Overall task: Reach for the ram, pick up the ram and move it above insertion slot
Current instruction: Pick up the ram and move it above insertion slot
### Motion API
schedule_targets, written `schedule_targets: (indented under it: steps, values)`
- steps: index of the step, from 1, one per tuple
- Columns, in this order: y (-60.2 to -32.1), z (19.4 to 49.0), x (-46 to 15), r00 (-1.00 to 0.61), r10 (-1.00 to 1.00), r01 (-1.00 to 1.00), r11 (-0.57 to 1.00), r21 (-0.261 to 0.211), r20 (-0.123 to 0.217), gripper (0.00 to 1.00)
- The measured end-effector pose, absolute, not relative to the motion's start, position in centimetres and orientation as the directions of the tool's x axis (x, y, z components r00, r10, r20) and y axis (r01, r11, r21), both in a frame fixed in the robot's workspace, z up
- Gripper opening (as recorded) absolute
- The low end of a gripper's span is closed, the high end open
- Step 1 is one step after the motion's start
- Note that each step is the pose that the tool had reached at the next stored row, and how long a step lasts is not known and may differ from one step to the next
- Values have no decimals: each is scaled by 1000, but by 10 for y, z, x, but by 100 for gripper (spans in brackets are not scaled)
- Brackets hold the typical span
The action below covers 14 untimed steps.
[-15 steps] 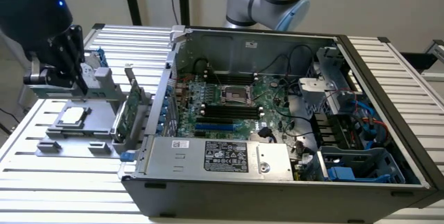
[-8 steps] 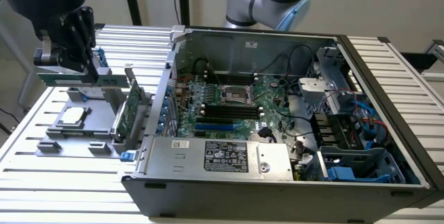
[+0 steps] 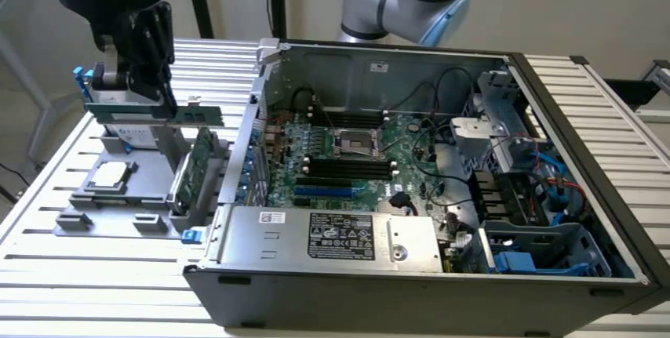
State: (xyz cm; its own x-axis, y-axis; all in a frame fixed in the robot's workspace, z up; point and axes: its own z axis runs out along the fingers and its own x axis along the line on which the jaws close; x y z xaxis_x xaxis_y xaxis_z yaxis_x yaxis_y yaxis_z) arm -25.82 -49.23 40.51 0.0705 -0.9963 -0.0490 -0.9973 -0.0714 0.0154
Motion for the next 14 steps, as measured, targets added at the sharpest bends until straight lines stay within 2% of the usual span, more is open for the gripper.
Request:
schedule_targets:
  steps: [7,14]
  values:
    - [-491,405,-226,70,-995,-997,-72,14,-72,13]
    - [-489,404,-195,71,-994,-997,-72,13,-81,13]
